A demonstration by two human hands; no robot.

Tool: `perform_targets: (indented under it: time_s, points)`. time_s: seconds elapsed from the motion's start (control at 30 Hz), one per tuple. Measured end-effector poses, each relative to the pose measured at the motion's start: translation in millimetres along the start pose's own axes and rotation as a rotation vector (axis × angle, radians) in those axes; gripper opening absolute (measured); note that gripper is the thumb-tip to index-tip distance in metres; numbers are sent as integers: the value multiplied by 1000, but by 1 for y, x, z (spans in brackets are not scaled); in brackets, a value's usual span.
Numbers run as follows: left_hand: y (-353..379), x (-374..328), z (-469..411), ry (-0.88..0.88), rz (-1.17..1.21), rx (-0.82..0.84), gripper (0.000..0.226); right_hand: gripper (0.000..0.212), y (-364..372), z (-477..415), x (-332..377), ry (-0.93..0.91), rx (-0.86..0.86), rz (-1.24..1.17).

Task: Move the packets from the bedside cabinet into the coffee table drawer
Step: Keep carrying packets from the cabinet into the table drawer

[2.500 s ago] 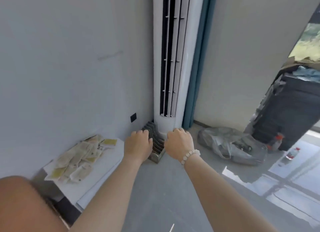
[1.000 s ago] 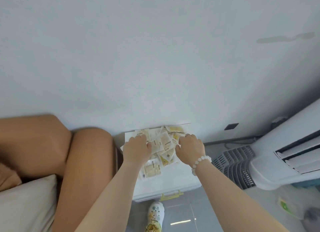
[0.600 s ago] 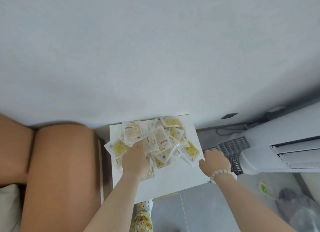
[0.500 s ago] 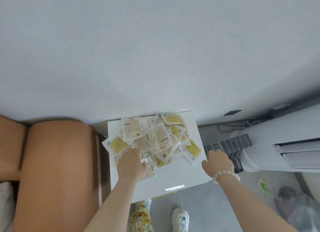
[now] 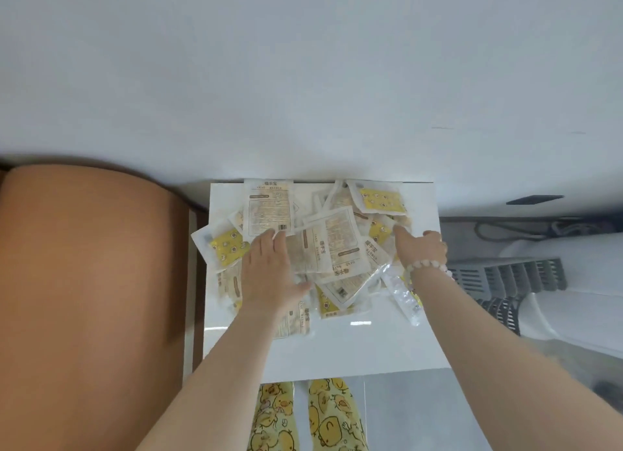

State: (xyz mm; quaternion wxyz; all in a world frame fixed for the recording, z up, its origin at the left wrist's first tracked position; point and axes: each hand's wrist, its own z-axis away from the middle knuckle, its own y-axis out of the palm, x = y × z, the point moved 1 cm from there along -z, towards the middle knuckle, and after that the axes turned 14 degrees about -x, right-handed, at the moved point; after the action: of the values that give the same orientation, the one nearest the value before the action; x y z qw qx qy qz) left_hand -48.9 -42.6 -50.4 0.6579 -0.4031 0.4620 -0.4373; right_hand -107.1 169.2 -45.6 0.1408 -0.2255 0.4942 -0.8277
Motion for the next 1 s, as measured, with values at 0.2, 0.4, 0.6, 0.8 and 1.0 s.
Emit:
perform_targets:
  time_s: [0.2,0.4,0.6,0.8,1.0]
  points:
    - [55,-59,5,-68,103,130,129,86,28,-28,-1,61,24,134]
    - [58,-60,-1,-217,244,68,111,43,24,-9,-8,-279,-258,-26]
    - [55,-66,-13,-316,270,98,103,75,35,9,-17,-127,-125,-134]
    - [52,-62,-26,-271,191,25,83,111,29,-9,-12,-364,81,-22]
    - [53,-73,-27,-217,26,76,77,113,23,-1,-22,-584,106,82]
